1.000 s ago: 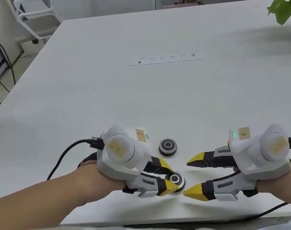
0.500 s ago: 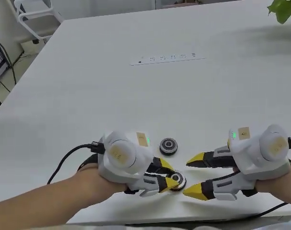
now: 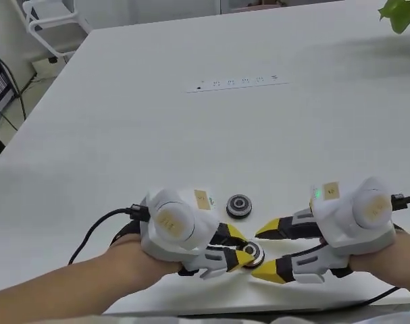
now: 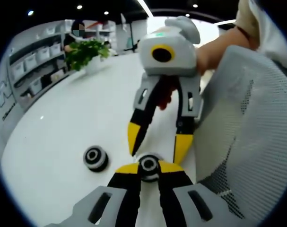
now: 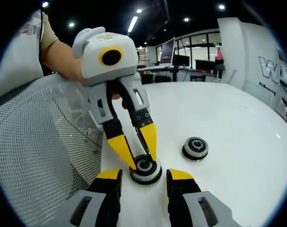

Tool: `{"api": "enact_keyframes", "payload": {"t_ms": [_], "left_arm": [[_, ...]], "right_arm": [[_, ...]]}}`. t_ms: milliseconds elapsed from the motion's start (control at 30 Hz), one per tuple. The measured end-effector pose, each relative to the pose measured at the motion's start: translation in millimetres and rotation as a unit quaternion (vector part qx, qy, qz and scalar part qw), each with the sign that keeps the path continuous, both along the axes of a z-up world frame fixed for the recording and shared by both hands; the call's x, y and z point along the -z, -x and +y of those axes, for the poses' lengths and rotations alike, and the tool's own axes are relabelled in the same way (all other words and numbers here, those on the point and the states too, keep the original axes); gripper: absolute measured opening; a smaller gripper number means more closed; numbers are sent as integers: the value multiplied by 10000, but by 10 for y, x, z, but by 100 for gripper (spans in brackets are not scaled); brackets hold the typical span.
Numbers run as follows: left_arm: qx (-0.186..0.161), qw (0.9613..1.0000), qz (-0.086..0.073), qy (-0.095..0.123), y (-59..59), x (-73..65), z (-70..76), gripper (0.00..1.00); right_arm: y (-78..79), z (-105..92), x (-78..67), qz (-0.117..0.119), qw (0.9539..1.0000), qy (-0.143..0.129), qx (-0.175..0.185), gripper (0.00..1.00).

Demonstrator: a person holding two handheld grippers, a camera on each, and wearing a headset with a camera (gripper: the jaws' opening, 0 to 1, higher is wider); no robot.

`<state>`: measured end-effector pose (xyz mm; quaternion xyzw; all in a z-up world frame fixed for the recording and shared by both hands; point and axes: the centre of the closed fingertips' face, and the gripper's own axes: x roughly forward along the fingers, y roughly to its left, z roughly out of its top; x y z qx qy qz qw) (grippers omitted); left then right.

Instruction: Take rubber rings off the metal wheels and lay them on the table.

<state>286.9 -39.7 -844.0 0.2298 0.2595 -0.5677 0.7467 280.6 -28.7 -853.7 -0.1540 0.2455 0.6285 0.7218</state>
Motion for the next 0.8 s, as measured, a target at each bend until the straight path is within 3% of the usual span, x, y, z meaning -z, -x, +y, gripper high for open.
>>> {"api": "enact_keyframes", "payload": {"t_ms": [267, 800], "left_arm": [[-38, 10000, -13, 8, 1, 0, 3, 14], [-60, 10000, -20, 50, 3, 0, 5, 14]], "right_arm": [[-16, 48, 58, 85, 9999, -36, 84, 33], [-33, -67, 63, 58, 9997, -76, 242, 24]]}}
